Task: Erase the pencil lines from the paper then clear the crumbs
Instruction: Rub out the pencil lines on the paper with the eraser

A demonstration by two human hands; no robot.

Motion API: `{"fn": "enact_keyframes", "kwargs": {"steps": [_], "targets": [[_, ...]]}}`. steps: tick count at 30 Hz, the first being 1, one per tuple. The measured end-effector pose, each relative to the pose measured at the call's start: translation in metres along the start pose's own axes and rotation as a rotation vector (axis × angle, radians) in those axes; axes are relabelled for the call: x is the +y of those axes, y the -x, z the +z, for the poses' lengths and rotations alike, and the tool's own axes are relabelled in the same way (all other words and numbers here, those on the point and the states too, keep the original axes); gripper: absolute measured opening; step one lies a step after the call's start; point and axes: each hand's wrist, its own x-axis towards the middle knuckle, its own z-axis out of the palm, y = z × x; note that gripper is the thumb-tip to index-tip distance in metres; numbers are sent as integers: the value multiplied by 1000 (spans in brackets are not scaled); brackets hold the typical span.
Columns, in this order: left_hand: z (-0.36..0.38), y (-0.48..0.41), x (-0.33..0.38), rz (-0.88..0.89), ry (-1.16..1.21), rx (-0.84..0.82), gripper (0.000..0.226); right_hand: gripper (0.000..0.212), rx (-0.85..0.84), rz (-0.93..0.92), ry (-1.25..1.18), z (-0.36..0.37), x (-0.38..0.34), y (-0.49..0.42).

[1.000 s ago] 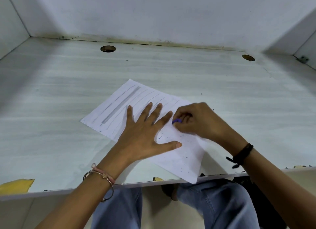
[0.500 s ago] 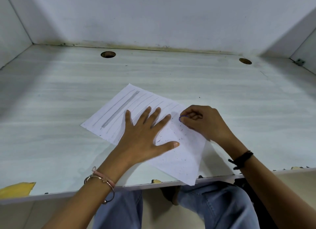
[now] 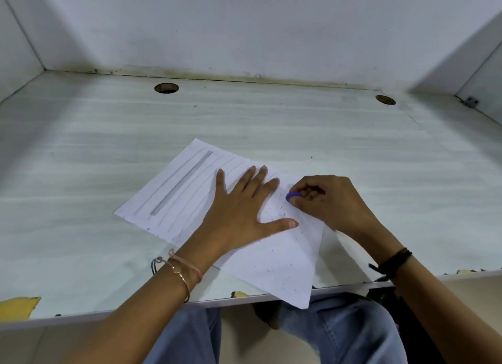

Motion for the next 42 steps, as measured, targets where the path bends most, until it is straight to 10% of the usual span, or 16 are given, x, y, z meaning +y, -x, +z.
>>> {"fn": "enact_keyframes", "kwargs": {"steps": [42], "targets": [[0, -3, 1, -9, -20, -10, 99, 7, -169, -191, 226, 11, -29, -9]]}}
